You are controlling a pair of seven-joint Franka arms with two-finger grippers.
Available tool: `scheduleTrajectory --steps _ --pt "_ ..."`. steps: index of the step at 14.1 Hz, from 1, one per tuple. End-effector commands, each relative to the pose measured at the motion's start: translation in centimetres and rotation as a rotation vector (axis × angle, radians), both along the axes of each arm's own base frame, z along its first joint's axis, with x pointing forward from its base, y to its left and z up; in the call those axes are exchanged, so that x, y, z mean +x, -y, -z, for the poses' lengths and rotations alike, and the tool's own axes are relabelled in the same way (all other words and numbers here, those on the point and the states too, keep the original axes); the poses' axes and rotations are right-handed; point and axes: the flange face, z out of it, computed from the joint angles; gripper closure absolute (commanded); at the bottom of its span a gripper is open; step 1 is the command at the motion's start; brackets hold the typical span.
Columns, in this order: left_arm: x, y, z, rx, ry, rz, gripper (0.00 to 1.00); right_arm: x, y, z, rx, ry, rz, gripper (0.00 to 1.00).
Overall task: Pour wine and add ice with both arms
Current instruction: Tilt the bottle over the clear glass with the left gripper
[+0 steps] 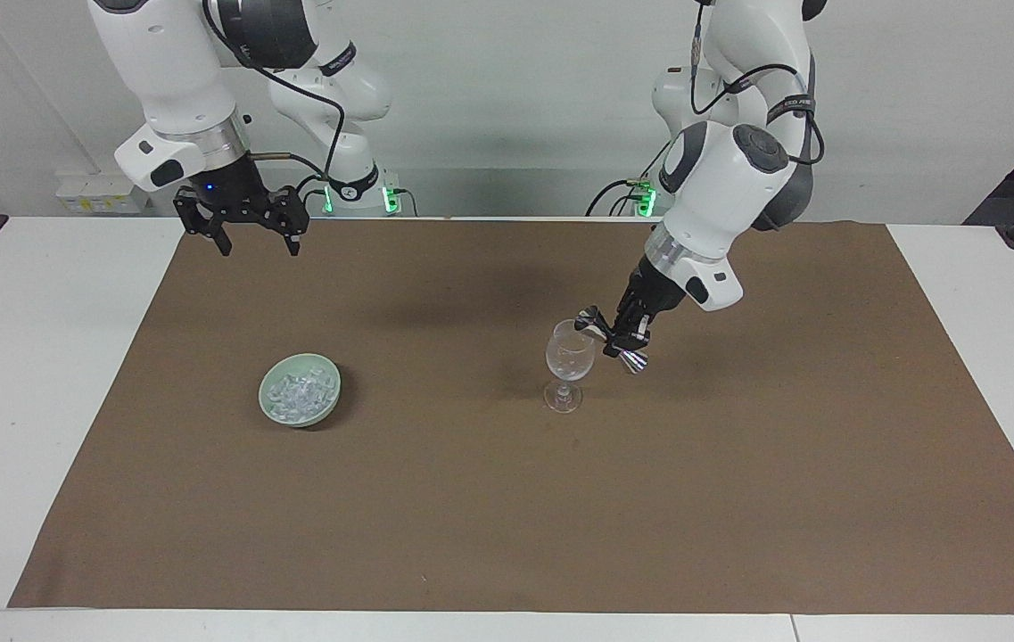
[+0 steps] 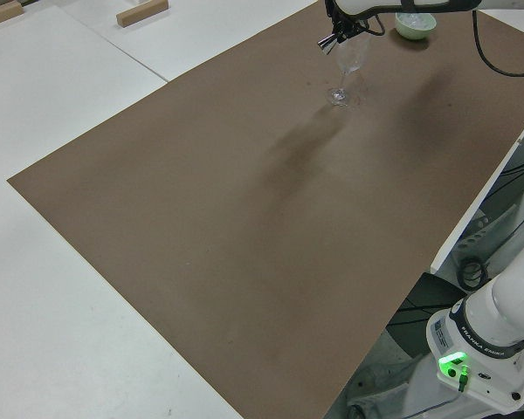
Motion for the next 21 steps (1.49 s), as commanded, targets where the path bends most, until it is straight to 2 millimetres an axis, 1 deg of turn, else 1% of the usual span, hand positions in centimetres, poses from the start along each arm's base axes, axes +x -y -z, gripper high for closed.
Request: scheduleTrajectory --steps 1,4,5,8,10,16,21 --pt "-0.5 0.8 -0.7 0.04 0.044 0.014 1.0 0.1 0.2 0.0 0.001 -0.001 0.023 0.0" --pt "-0.5 0.9 -0.8 0.075 0.075 0.032 1.0 0.1 0.2 0.0 0.001 -0.001 0.023 0.0" --pt "-0.7 1.4 -0.8 0.087 0.082 0.048 1.0 0.1 0.2 0.0 0.001 -0.001 0.023 0.0" --pt "-0.7 1.4 -0.8 0.125 0.107 0.063 1.0 0.1 0.2 0.0 0.001 -0.001 0.021 0.0" --pt "-1.1 2.1 -0.8 0.137 0.113 0.074 1.0 0.1 0.2 0.0 0.001 -0.001 0.023 0.0" --pt "-1.0 2.0 -0.9 0.181 0.147 0.083 1.0 0.1 0.2 0.0 0.001 -0.001 0.023 0.0" --pt "-1.1 2.5 -1.1 0.208 0.175 0.084 1.0 0.1 0.2 0.0 0.001 -0.001 0.023 0.0"
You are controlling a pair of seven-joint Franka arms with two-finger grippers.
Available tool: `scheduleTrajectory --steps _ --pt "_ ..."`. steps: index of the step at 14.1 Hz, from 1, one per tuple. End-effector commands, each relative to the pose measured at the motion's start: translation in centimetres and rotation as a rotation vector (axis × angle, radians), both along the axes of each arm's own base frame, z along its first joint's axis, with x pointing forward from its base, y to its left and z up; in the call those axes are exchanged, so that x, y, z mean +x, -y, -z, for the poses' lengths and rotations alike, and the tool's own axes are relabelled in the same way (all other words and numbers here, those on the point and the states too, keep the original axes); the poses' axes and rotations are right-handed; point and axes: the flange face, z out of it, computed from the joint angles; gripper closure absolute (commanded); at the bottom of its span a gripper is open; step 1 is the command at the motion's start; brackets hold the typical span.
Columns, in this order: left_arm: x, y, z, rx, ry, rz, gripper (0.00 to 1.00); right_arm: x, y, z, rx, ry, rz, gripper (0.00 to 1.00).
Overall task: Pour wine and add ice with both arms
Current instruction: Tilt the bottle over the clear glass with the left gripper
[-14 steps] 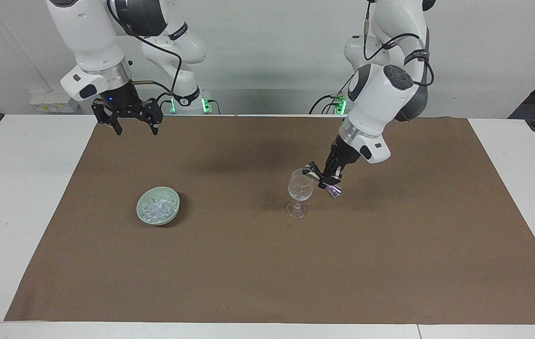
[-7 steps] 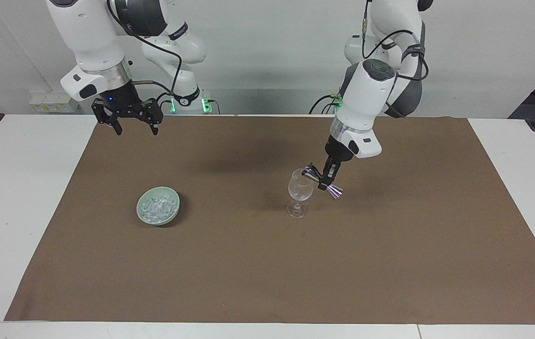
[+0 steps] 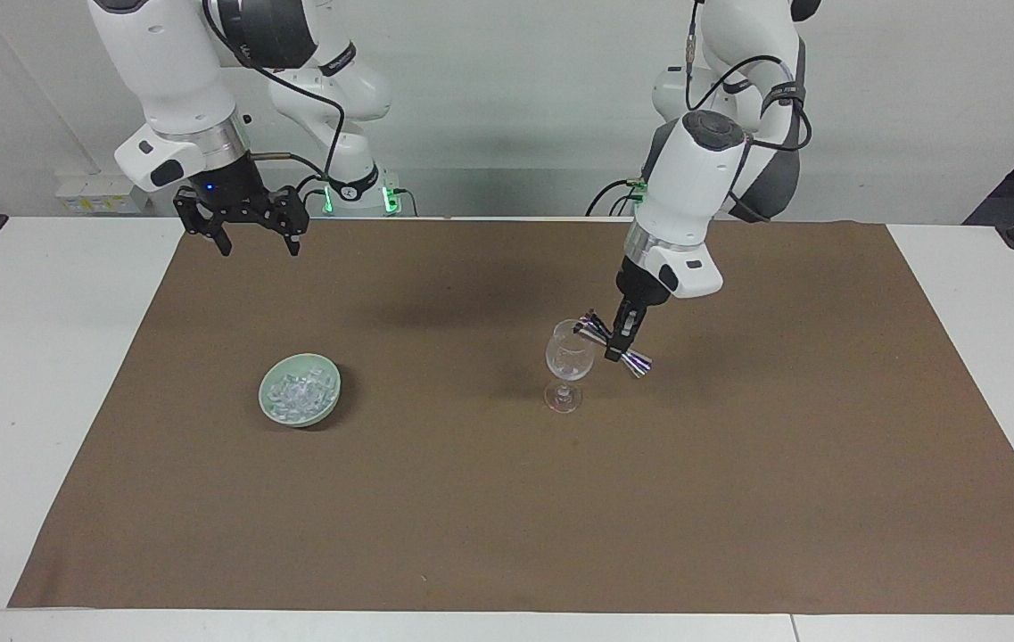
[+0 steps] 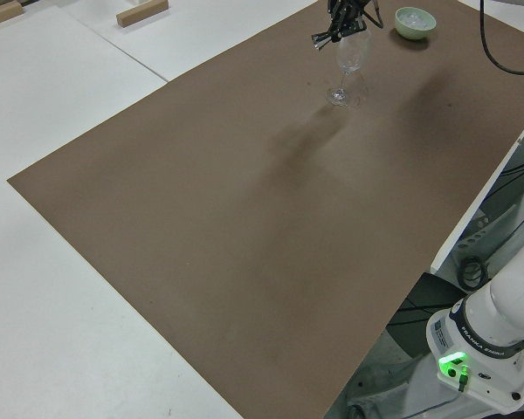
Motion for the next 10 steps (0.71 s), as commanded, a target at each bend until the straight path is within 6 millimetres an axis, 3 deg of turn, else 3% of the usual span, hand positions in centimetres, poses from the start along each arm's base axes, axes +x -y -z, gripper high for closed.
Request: scheduleTrajectory --steps 1,10 --pt "-0.47 0.69 -0.76 0.011 0.039 -0.007 1.0 0.09 0.21 0.05 0.001 -0.001 0.021 0.0" --pt "-0.66 1.19 -0.74 0.058 0.071 0.021 1.0 0.09 0.21 0.05 0.001 -0.001 0.021 0.0"
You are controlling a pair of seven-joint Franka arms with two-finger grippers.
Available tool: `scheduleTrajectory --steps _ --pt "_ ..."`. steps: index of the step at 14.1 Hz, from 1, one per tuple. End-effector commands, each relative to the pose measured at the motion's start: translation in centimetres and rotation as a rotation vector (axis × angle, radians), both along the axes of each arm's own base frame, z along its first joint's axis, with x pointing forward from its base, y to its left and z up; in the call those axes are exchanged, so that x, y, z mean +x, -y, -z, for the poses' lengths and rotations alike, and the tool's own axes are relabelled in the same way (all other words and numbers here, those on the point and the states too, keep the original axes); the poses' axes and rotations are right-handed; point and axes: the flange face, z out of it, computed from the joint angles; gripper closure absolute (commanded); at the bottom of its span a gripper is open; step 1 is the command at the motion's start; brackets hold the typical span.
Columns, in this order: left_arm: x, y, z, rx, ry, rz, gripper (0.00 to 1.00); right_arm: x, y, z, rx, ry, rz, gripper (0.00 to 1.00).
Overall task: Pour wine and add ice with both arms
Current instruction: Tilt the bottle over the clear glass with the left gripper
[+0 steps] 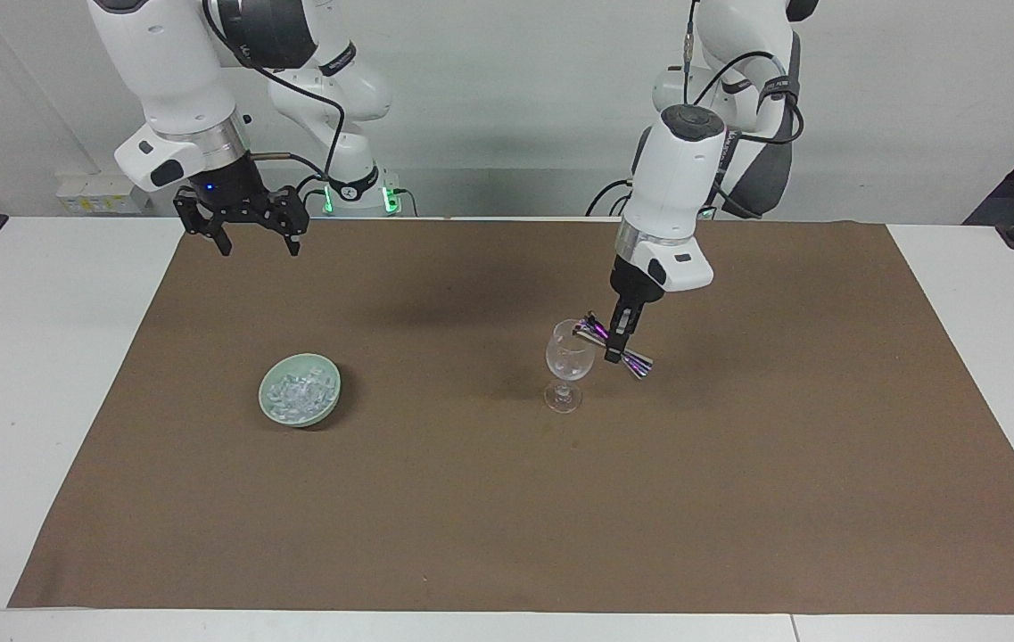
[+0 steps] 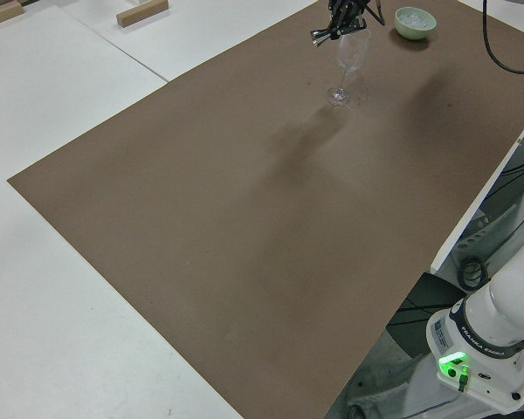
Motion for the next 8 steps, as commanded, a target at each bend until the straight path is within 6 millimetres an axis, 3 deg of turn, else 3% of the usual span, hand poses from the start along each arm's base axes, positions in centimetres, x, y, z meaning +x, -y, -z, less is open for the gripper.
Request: scheduleTrajectory --steps 1,8 --pt "-0.46 0.55 -0.55 0.024 0.035 0.005 1.0 0.09 0.21 0.05 0.001 -0.001 0.023 0.0" --pt "-0.78 1.27 -0.62 0.053 0.054 0.027 1.0 0.09 0.21 0.05 0.001 -0.001 0.023 0.0"
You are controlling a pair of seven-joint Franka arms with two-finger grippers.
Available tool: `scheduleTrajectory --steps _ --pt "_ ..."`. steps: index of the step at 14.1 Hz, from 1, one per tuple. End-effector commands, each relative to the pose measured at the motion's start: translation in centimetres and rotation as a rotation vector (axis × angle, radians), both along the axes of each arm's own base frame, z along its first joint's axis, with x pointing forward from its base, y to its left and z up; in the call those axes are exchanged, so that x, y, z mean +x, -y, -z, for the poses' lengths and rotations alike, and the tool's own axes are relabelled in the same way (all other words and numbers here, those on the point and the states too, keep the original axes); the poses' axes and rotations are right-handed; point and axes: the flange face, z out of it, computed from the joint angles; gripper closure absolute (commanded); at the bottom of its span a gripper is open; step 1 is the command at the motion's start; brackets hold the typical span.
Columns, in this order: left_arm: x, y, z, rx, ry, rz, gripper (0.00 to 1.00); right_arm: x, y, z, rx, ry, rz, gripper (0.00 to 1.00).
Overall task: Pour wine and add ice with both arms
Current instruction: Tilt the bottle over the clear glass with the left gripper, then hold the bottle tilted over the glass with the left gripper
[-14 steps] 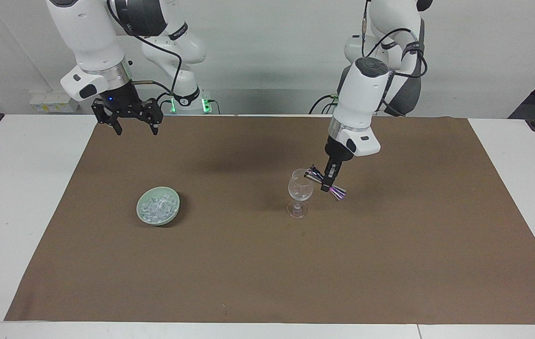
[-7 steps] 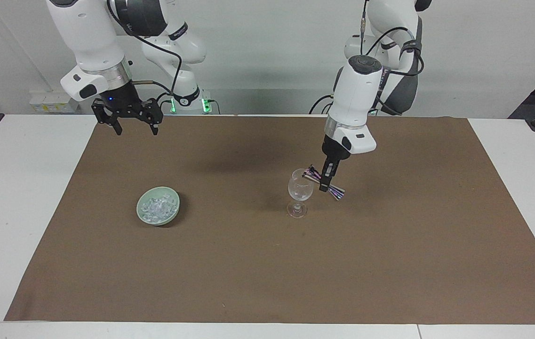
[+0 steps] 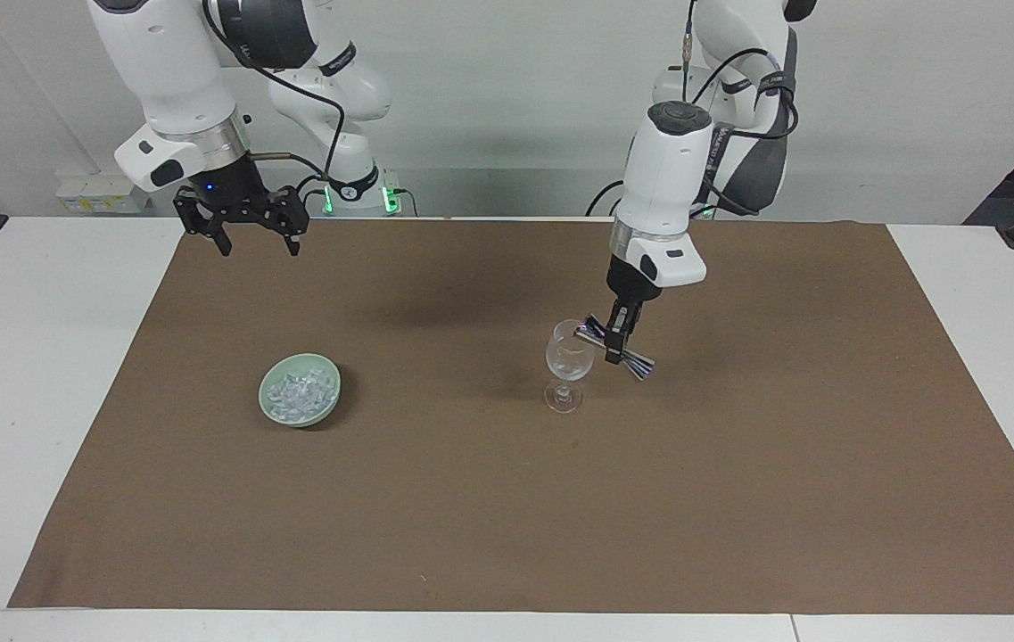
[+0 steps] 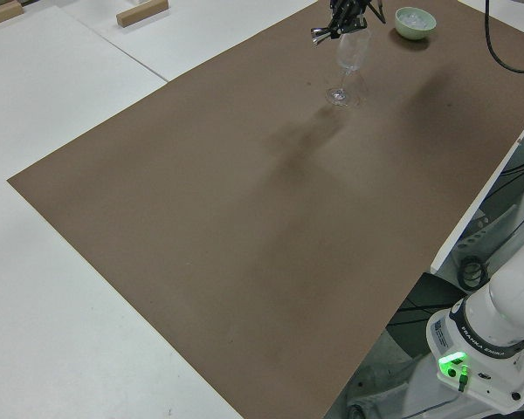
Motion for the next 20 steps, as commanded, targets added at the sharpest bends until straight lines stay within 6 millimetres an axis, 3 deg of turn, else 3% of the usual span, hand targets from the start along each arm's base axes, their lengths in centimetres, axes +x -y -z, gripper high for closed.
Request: scheduleTrajectory --steps 1,20 --pt "-0.5 0.6 -0.5 0.029 0.034 0.008 1.0 0.1 0.2 0.0 0.001 -0.001 0.021 0.0" --pt "-1.0 2.1 -1.2 0.157 0.12 0.072 1.0 0.1 0.2 0.0 0.001 -0.001 0.023 0.0"
